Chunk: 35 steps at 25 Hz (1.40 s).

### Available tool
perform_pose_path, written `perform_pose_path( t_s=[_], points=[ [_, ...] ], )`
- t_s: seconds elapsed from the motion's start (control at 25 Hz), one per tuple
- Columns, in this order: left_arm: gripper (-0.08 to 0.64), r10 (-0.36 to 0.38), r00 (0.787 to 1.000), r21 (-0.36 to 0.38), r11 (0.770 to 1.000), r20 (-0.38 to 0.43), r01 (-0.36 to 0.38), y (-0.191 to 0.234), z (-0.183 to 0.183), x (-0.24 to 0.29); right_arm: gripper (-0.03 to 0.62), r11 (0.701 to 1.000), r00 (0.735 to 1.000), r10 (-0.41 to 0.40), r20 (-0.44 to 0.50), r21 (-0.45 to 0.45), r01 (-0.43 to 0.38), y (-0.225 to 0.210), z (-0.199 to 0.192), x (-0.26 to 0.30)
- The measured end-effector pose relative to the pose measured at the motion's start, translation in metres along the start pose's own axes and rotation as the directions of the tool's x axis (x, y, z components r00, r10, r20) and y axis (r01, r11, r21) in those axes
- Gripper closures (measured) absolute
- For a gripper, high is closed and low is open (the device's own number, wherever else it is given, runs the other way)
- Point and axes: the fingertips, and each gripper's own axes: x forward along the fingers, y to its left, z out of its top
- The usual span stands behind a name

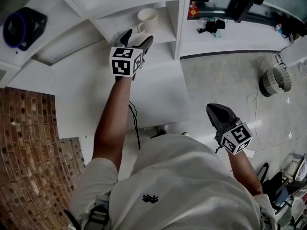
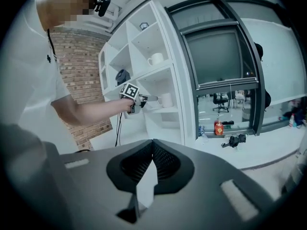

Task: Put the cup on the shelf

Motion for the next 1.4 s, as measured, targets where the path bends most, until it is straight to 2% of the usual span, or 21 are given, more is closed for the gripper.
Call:
perform_pose_path(
  t_s=[0.24, 0.56, 0.72, 0.92, 1.24, 1.4],
  points=[
    [0.278, 0.029, 0.999, -0.028, 0.999, -0.020, -0.029, -0.025, -0.012, -0.030, 0.581, 0.998, 0.998, 0.056, 0.004, -0.015, -0.056, 0.001, -0.006, -0.015],
    [0.386, 0.027, 0.997, -0.057, 0.998, -0.071, -0.031, -0.066, -0.031, -0.067, 0.581, 0.991, 0.991, 0.133, 0.004, -0.033, -0.133, 0.005, -0.018, -0.034],
    [0.442, 0.036, 0.997, -0.073, 0.996, -0.068, -0.041, -0.086, -0.036, -0.085, 0.581, 0.986, 0.987, 0.163, 0.004, -0.046, -0.163, 0.006, -0.025, -0.042],
    [0.480, 0.039, 0.997, -0.089, 0.995, -0.069, -0.045, -0.114, -0.045, -0.106, 0.581, 0.979, 0.981, 0.196, -0.005, -0.055, -0.196, 0.008, -0.033, -0.054],
    [0.554, -0.002, 0.997, -0.133, 0.991, -0.078, -0.008, -0.166, -0.060, -0.131, 0.581, 0.970, 0.973, 0.232, -0.005, -0.075, -0.232, 0.006, -0.039, -0.072],
    [0.554, -0.008, 0.997, -0.165, 0.986, -0.074, -0.004, -0.187, -0.066, -0.147, 0.581, 0.963, 0.967, 0.256, -0.012, -0.088, -0.256, 0.009, -0.045, -0.081]
  ],
)
